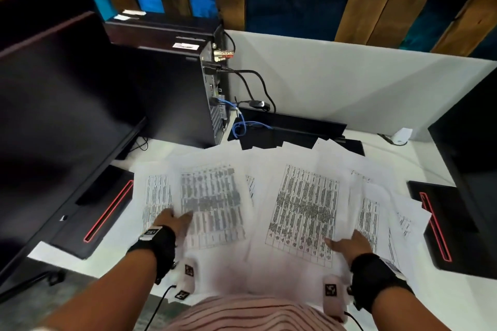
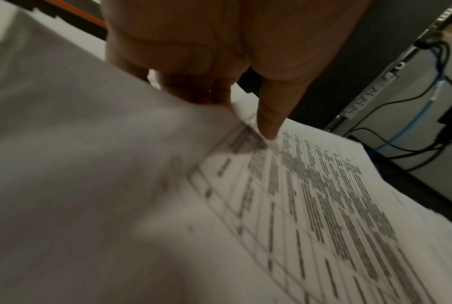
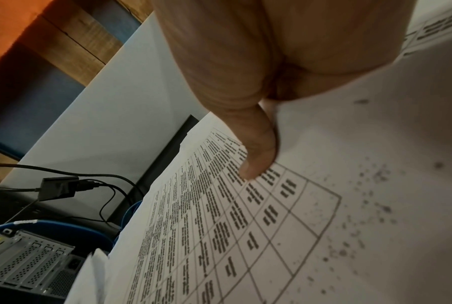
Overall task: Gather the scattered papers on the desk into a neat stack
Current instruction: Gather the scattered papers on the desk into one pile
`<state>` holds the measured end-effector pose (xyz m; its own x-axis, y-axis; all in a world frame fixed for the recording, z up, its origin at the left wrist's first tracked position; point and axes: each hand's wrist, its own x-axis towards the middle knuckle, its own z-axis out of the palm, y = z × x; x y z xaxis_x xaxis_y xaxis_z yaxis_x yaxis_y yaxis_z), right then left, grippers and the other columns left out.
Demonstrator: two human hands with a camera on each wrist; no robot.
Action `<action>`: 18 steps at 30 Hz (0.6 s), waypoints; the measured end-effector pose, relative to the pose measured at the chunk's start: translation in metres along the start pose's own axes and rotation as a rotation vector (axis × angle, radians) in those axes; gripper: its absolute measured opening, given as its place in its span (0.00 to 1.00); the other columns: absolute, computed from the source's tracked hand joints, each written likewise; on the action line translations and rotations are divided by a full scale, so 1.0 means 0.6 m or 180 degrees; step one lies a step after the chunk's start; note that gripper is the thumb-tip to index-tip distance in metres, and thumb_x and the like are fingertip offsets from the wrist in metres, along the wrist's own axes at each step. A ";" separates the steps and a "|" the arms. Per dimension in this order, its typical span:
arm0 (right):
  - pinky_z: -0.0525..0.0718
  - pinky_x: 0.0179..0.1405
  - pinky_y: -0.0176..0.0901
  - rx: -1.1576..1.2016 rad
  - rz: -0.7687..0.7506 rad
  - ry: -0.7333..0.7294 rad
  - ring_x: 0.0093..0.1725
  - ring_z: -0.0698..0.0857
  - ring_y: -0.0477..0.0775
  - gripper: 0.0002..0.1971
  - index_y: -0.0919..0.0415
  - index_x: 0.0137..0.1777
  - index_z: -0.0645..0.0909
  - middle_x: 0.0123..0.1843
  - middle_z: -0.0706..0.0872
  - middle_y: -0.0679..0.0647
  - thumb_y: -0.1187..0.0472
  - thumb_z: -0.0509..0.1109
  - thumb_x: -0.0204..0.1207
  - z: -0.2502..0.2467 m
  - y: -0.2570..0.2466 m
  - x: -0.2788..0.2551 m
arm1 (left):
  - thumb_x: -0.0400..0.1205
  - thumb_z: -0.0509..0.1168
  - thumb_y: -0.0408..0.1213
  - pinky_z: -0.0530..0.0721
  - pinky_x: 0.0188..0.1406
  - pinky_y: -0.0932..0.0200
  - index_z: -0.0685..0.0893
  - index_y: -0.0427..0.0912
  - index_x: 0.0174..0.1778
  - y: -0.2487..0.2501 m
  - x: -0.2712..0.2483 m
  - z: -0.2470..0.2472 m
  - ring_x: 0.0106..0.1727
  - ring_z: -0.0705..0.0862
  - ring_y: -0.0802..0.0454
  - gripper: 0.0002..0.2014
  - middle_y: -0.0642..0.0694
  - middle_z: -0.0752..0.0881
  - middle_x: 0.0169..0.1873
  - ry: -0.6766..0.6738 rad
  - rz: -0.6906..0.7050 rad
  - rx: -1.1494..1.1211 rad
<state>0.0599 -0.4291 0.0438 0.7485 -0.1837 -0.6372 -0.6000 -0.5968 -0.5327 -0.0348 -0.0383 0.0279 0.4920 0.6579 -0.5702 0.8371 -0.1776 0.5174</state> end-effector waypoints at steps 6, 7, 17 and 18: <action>0.79 0.66 0.52 0.0027 0.0050 0.0056 0.66 0.82 0.68 0.32 0.76 0.66 0.75 0.65 0.83 0.69 0.62 0.82 0.65 0.009 0.016 0.021 | 0.79 0.68 0.38 0.79 0.55 0.53 0.71 0.28 0.68 0.049 -0.057 0.006 0.54 0.82 0.38 0.25 0.34 0.83 0.59 -0.0114 0.0523 -0.0130; 0.78 0.69 0.53 0.0080 0.0077 0.0044 0.69 0.80 0.67 0.37 0.76 0.69 0.72 0.69 0.81 0.69 0.60 0.83 0.64 0.011 0.019 0.025 | 0.79 0.68 0.36 0.77 0.61 0.53 0.69 0.29 0.71 0.064 -0.072 0.000 0.61 0.80 0.36 0.27 0.34 0.80 0.64 -0.0041 0.0680 -0.0108; 0.70 0.77 0.54 0.0255 0.0159 0.0037 0.76 0.73 0.64 0.49 0.71 0.79 0.61 0.78 0.72 0.66 0.57 0.84 0.63 0.020 0.031 0.043 | 0.76 0.70 0.31 0.84 0.52 0.56 0.79 0.47 0.56 0.225 -0.237 -0.152 0.51 0.88 0.53 0.15 0.52 0.89 0.49 0.0371 0.2917 -0.0110; 0.68 0.79 0.55 0.0320 0.0188 0.0054 0.78 0.70 0.65 0.51 0.70 0.81 0.58 0.80 0.69 0.65 0.58 0.84 0.63 0.021 0.040 0.054 | 0.77 0.70 0.30 0.85 0.51 0.61 0.79 0.47 0.57 0.242 -0.257 -0.161 0.51 0.88 0.58 0.15 0.54 0.89 0.49 0.0332 0.3137 -0.0234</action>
<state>0.0659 -0.4394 0.0032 0.7150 -0.2299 -0.6602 -0.6680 -0.5033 -0.5482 -0.0123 -0.0949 0.2525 0.9334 0.3024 0.1931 0.0468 -0.6360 0.7702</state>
